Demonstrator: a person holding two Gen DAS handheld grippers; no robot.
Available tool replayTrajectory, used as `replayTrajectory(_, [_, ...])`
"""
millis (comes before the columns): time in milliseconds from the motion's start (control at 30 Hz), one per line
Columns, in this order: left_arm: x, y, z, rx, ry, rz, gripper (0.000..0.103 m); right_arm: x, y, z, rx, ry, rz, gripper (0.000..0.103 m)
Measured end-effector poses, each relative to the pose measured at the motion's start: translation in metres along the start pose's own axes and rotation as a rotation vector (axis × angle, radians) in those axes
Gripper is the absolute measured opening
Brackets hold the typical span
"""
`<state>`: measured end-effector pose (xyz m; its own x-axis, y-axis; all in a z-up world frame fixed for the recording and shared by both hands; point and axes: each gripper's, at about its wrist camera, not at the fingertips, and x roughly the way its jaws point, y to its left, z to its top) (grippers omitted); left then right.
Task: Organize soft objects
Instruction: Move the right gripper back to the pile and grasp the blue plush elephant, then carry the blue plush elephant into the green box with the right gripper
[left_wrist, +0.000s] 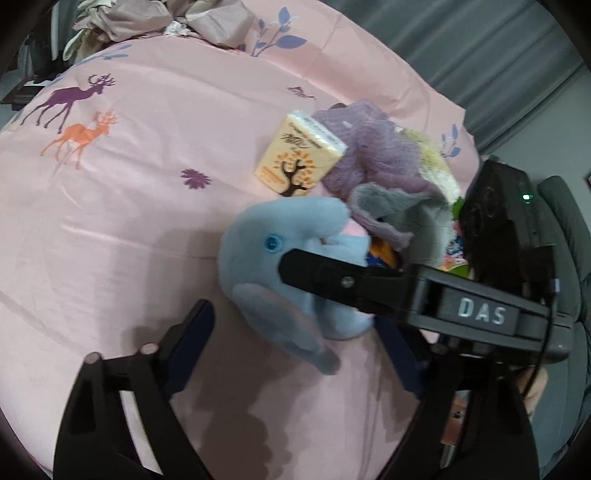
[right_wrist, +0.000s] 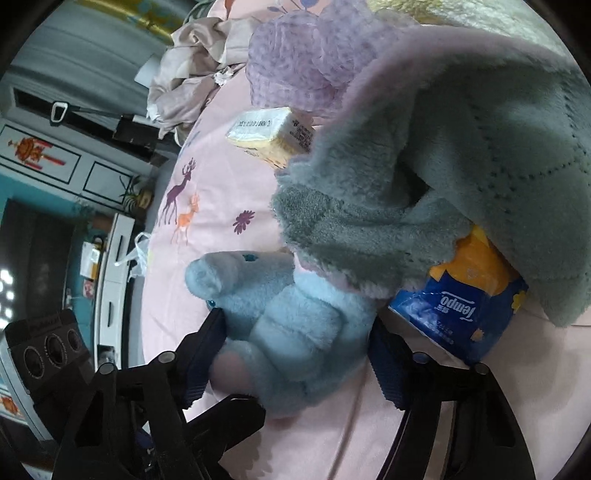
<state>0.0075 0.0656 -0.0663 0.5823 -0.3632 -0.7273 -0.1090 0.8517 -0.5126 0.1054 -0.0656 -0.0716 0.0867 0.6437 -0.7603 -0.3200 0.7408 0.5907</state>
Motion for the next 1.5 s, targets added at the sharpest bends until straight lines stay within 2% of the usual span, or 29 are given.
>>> replayTrajectory(33, [0.0,-0.004,-0.001,0.014,-0.001,-0.015,0.07,-0.001,0.0,-0.001,-0.005,-0.001,0.007,0.072])
replayTrajectory(100, [-0.001,-0.013,0.001,0.035,-0.002,-0.001,0.068,-0.003,-0.001,-0.003,-0.01,-0.008,0.016,0.071])
replayTrajectory(300, [-0.008,-0.03,-0.003,0.089,-0.013,0.034,0.068,-0.017,0.006,-0.009,-0.054,-0.04,0.014,0.071])
replayTrajectory(600, [-0.048,-0.072,-0.002,0.209,-0.117,0.055,0.066,-0.072,0.032,-0.013,-0.122,-0.181,0.043,0.071])
replayTrajectory(867, [-0.063,-0.104,0.002,0.289,-0.167,0.015,0.066,-0.113,0.037,-0.016,-0.139,-0.285,0.025,0.071])
replayTrajectory(1133, [-0.067,-0.13,0.007,0.331,-0.18,-0.038,0.066,-0.144,0.035,-0.015,-0.137,-0.339,-0.018,0.071])
replayTrajectory(1500, [-0.066,-0.173,0.025,0.378,-0.228,-0.097,0.066,-0.191,0.026,0.002,-0.171,-0.414,-0.065,0.071])
